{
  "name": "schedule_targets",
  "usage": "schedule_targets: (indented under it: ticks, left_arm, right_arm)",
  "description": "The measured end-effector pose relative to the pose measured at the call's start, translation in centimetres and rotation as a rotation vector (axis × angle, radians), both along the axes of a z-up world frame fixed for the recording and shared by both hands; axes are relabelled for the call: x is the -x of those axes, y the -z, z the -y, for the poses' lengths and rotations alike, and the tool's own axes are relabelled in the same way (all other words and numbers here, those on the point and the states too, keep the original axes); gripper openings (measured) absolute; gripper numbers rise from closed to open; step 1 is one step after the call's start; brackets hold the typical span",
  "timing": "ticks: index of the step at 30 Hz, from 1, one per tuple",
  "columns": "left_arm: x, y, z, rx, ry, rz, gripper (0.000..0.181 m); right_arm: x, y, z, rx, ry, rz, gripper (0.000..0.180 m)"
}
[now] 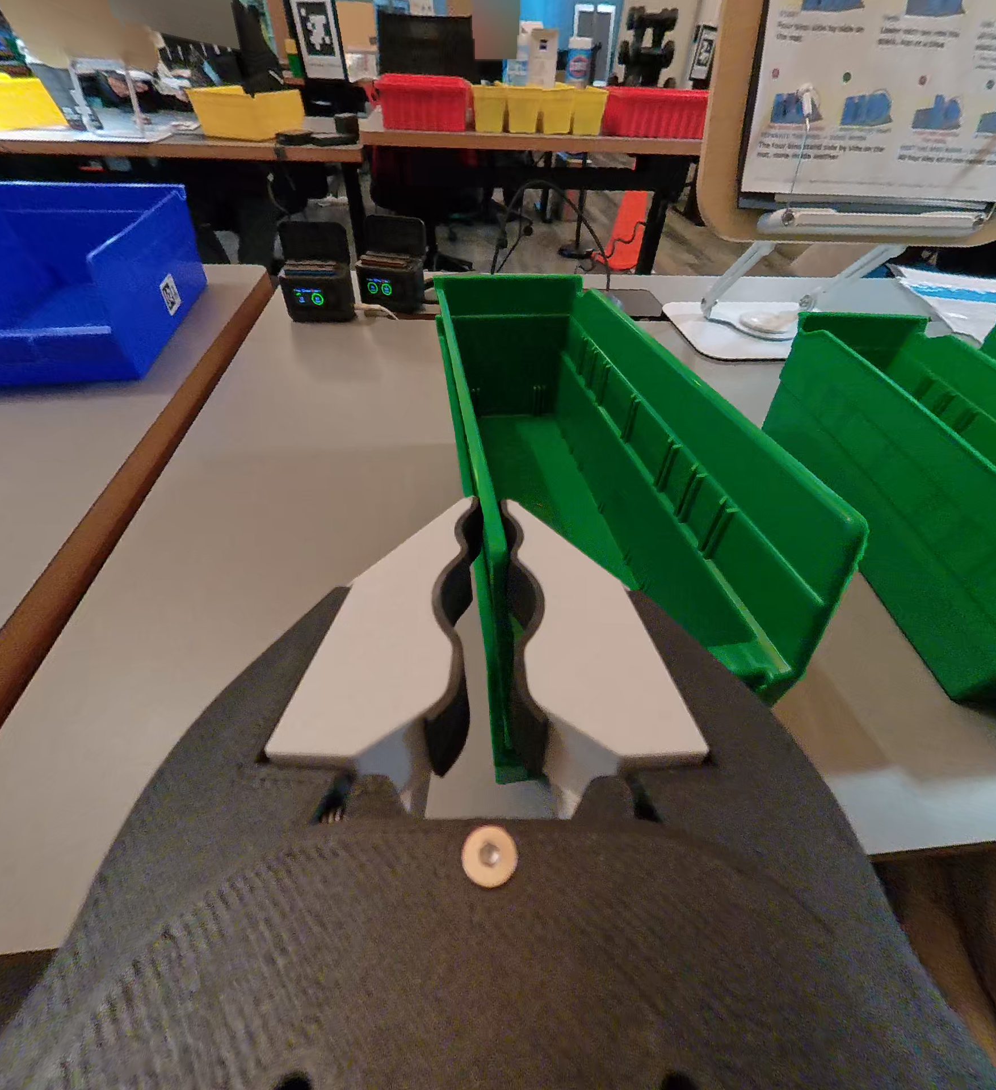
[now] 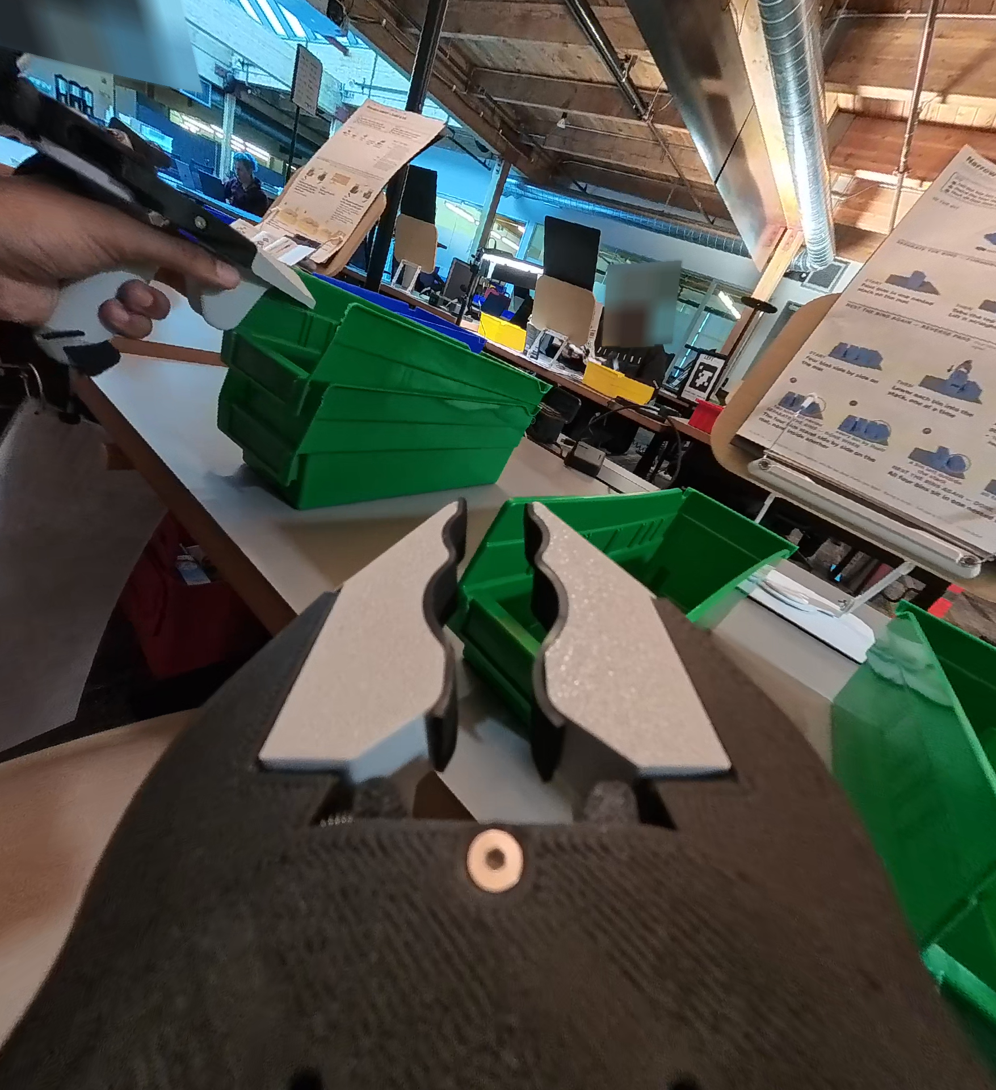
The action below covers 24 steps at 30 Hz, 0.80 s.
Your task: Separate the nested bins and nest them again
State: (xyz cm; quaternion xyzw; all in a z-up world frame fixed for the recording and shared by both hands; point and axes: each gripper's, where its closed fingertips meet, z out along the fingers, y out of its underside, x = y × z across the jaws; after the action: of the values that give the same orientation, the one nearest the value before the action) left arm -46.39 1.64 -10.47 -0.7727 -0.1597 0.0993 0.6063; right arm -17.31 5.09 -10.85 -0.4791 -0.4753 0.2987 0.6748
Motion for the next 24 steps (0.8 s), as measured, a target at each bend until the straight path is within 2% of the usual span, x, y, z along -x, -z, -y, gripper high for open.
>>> schedule_targets:
  ticks: [4,9,24]
  left_arm:
    - [0.9,-0.3,0.4,-0.054,-0.048,0.013,0.0]
    - [1.4,-0.4,0.7,-0.2,-0.069,0.163,0.0]
    - [0.9,-2.5,1.4,-0.43,-0.114,0.129,0.0]
  right_arm:
    - [0.0,0.0,0.0,-0.001,0.0,0.002,0.017]
    - [0.0,0.0,0.0,-0.005,0.0,0.004,0.017]
    - [0.1,0.1,-0.2,-0.003,0.001,0.006,0.017]
